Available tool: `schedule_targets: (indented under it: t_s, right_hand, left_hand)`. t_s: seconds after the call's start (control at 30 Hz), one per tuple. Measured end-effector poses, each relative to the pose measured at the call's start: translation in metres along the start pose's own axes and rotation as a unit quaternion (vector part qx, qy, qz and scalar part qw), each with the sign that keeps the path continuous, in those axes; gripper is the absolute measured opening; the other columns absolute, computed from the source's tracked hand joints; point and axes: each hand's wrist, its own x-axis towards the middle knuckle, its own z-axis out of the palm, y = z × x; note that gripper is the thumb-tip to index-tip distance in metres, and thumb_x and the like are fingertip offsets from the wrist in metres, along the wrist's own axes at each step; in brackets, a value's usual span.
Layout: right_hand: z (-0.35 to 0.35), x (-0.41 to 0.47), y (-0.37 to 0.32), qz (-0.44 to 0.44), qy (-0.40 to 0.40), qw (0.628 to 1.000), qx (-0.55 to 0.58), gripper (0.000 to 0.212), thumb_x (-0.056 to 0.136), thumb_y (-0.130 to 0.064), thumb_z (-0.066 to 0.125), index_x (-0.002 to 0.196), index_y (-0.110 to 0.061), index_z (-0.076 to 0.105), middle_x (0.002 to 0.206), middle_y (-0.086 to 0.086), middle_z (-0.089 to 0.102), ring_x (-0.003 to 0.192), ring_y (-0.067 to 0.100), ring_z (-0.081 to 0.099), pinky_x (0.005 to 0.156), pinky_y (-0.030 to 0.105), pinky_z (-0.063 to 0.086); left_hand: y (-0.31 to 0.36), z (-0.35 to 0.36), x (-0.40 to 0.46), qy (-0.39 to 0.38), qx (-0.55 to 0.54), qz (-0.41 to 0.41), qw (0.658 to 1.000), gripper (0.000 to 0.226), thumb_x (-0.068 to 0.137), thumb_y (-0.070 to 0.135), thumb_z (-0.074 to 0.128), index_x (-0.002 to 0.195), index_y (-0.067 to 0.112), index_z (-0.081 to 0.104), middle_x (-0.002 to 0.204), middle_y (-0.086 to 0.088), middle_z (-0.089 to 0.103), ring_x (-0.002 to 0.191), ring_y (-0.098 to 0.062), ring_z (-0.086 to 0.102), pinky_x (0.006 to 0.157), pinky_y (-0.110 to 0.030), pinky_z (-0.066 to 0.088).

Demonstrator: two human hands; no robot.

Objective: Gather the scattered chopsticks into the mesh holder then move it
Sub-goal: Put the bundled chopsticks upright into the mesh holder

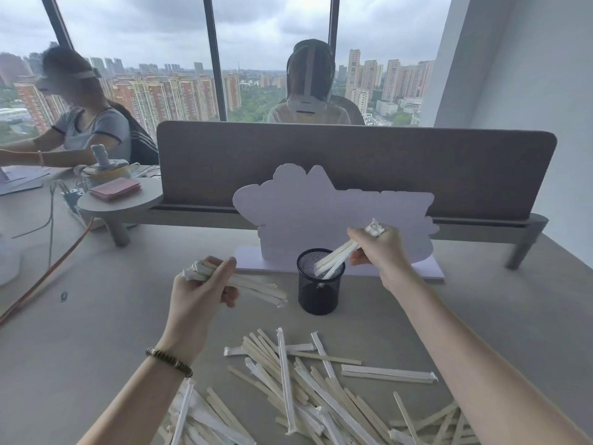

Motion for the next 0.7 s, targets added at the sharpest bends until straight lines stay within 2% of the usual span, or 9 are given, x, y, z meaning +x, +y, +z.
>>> schedule_targets:
  t_s: [0.07, 0.13, 0.27, 0.33, 0.4, 0.5, 0.6, 0.7]
  right_hand:
    - [0.003, 0.004, 0.004, -0.002, -0.022, 0.999, -0.025, 0.019, 0.084, -0.017, 0.072, 0.071, -0.004, 0.065, 0.051, 0.013, 0.066, 0.042, 0.024, 0.064, 0.063, 0.043, 0.063]
    - [0.007, 0.005, 0.007, -0.012, -0.038, 0.998, -0.043, 0.021, 0.083, -0.019, 0.074, 0.070, -0.005, 0.066, 0.053, 0.013, 0.067, 0.044, 0.024, 0.064, 0.058, 0.040, 0.062]
    - [0.016, 0.012, 0.014, -0.043, -0.049, 0.994, -0.093, 0.028, 0.079, -0.024, 0.080, 0.064, -0.010, 0.062, 0.059, 0.013, 0.070, 0.044, 0.018, 0.061, 0.043, 0.027, 0.050]
    - [0.019, 0.017, 0.018, -0.060, -0.037, 0.987, -0.141, 0.037, 0.075, -0.032, 0.081, 0.061, -0.005, 0.060, 0.058, 0.013, 0.068, 0.046, 0.017, 0.057, 0.046, 0.027, 0.045]
    - [0.020, 0.022, 0.020, -0.058, -0.030, 0.982, -0.177, 0.050, 0.071, -0.042, 0.081, 0.063, 0.002, 0.058, 0.060, 0.013, 0.064, 0.051, 0.019, 0.052, 0.054, 0.034, 0.047]
    - [0.019, 0.027, 0.025, -0.043, -0.054, 0.977, -0.202, 0.048, 0.069, -0.052, 0.080, 0.062, -0.013, 0.053, 0.058, 0.007, 0.052, 0.055, 0.019, 0.046, 0.058, 0.032, 0.041]
    - [0.017, 0.025, 0.025, -0.008, -0.106, 0.985, -0.139, 0.052, 0.065, -0.064, 0.077, 0.067, -0.018, 0.052, 0.057, 0.000, 0.039, 0.055, 0.019, 0.038, 0.056, 0.031, 0.032]
    - [0.011, 0.024, 0.023, 0.033, -0.134, 0.989, -0.058, 0.051, 0.072, -0.063, 0.077, 0.079, -0.015, 0.060, 0.067, 0.004, 0.048, 0.047, 0.013, 0.040, 0.045, 0.025, 0.029]
  left_hand:
    - [0.004, 0.007, 0.005, -0.006, -0.006, 0.001, 1.000, 0.023, 0.085, 0.017, 0.072, 0.073, 0.000, 0.062, 0.062, -0.010, 0.048, 0.046, -0.022, 0.048, 0.046, -0.025, 0.044]
    - [0.008, 0.015, 0.008, -0.013, -0.008, 0.005, 1.000, 0.020, 0.089, 0.013, 0.069, 0.073, 0.003, 0.062, 0.061, -0.010, 0.049, 0.045, -0.022, 0.048, 0.046, -0.024, 0.044]
    - [0.015, 0.034, 0.015, -0.026, -0.008, 0.015, 1.000, 0.021, 0.091, 0.011, 0.064, 0.072, 0.003, 0.063, 0.056, -0.012, 0.050, 0.046, -0.022, 0.045, 0.052, -0.026, 0.045]
    - [0.018, 0.045, 0.021, -0.028, -0.013, 0.013, 0.999, 0.019, 0.090, 0.013, 0.065, 0.073, 0.004, 0.064, 0.057, -0.010, 0.051, 0.046, -0.020, 0.045, 0.051, -0.025, 0.045]
    - [0.017, 0.053, 0.027, -0.033, -0.018, 0.004, 0.999, 0.018, 0.091, 0.016, 0.067, 0.076, 0.006, 0.065, 0.061, -0.006, 0.054, 0.047, -0.018, 0.049, 0.049, -0.024, 0.046]
    - [0.010, 0.060, 0.037, -0.052, -0.012, -0.014, 0.998, 0.019, 0.092, 0.019, 0.066, 0.078, 0.007, 0.066, 0.064, -0.005, 0.056, 0.049, -0.015, 0.052, 0.053, -0.026, 0.048]
    - [0.004, 0.065, 0.045, -0.054, -0.010, -0.033, 0.998, 0.021, 0.092, 0.022, 0.066, 0.077, 0.009, 0.066, 0.058, 0.000, 0.057, 0.048, -0.013, 0.055, 0.052, -0.026, 0.049]
    - [0.001, 0.071, 0.052, -0.081, -0.007, -0.044, 0.996, 0.022, 0.093, 0.024, 0.068, 0.076, 0.010, 0.066, 0.060, -0.001, 0.058, 0.050, -0.014, 0.057, 0.050, -0.024, 0.050]
